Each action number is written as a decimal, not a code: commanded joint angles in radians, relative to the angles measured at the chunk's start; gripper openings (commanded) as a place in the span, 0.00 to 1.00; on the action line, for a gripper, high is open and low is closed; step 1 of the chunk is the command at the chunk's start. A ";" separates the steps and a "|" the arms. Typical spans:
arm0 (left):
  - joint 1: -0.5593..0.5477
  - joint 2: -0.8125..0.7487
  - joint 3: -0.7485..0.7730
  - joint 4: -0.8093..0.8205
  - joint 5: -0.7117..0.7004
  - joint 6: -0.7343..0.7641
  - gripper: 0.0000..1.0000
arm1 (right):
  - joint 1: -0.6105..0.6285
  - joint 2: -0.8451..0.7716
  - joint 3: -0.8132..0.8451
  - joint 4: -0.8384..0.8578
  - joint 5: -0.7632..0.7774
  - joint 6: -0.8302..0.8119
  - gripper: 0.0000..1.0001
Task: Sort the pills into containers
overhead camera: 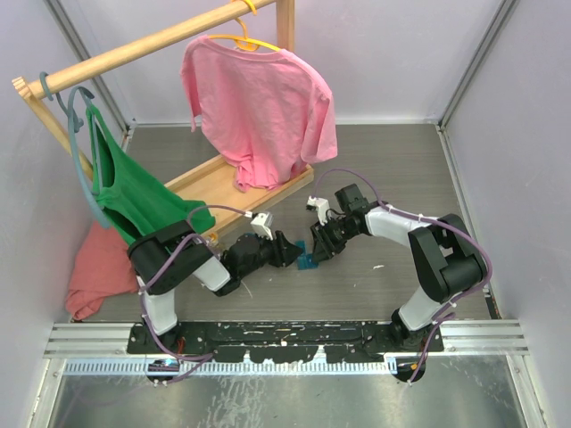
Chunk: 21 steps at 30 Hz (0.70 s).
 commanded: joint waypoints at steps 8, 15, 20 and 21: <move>0.006 -0.135 0.090 -0.346 -0.066 -0.023 0.46 | 0.007 0.008 0.036 -0.011 0.005 -0.018 0.39; 0.006 -0.145 0.143 -0.517 -0.058 -0.058 0.41 | 0.008 0.010 0.038 -0.013 0.011 -0.020 0.39; 0.006 -0.157 0.170 -0.592 -0.050 -0.076 0.37 | 0.008 0.009 0.037 -0.013 0.012 -0.021 0.39; 0.006 -0.162 0.182 -0.629 -0.053 -0.080 0.36 | 0.008 0.009 0.037 -0.012 0.012 -0.021 0.39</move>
